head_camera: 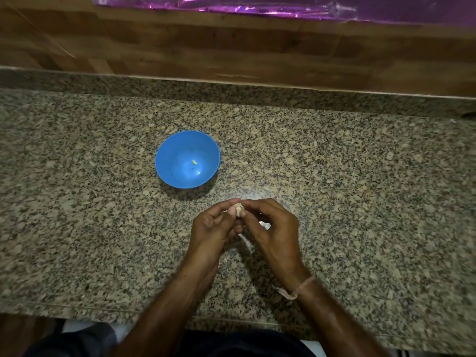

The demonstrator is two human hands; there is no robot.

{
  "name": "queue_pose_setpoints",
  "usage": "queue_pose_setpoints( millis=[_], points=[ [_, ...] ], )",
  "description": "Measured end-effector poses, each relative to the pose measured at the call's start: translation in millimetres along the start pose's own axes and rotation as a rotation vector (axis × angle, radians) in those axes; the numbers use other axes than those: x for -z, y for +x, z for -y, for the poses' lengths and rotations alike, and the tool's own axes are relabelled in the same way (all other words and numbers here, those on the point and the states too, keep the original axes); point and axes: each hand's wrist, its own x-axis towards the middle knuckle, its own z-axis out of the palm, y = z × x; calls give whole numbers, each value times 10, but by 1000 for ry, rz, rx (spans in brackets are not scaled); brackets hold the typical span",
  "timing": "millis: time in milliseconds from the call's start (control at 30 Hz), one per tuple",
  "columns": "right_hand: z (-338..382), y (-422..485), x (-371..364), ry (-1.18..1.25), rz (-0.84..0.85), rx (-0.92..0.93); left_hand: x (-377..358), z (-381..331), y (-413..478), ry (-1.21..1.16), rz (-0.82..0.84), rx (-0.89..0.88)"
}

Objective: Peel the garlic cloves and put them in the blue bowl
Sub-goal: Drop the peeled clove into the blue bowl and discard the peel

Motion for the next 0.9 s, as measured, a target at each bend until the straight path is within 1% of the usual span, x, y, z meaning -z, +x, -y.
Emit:
queue_pose_setpoints(
  millis=[100, 233, 367, 467, 600, 700, 767, 833, 900],
  points=[
    [-22, 12, 17, -89, 23, 34, -7, -11, -20, 85, -21, -40],
    [-62, -6, 14, -163, 39, 37, -18, -25, -53, 133, -30, -69],
    [-122, -32, -7, -322, 17, 106, -45, 2, -59, 163, -39, -89],
    [-169, -37, -26, -387, 5, 141, -57, 23, -55, 174, -48, -99],
    [-209, -28, -20, -411, 32, 178, -49, 33, -43, 138, -35, -80],
    [-244, 8, -1, -436, 42, 205, -30, 69, -27, 85, -44, -29],
    [-273, 23, 4, -379, 46, 170, -19, 105, -19, 19, -53, 26],
    [-278, 13, 0, -286, 26, 84, -15, 129, -15, -53, -46, 85],
    [-279, -11, -17, -286, 0, 77, -8, 143, -11, -104, -40, 131]
  ],
)
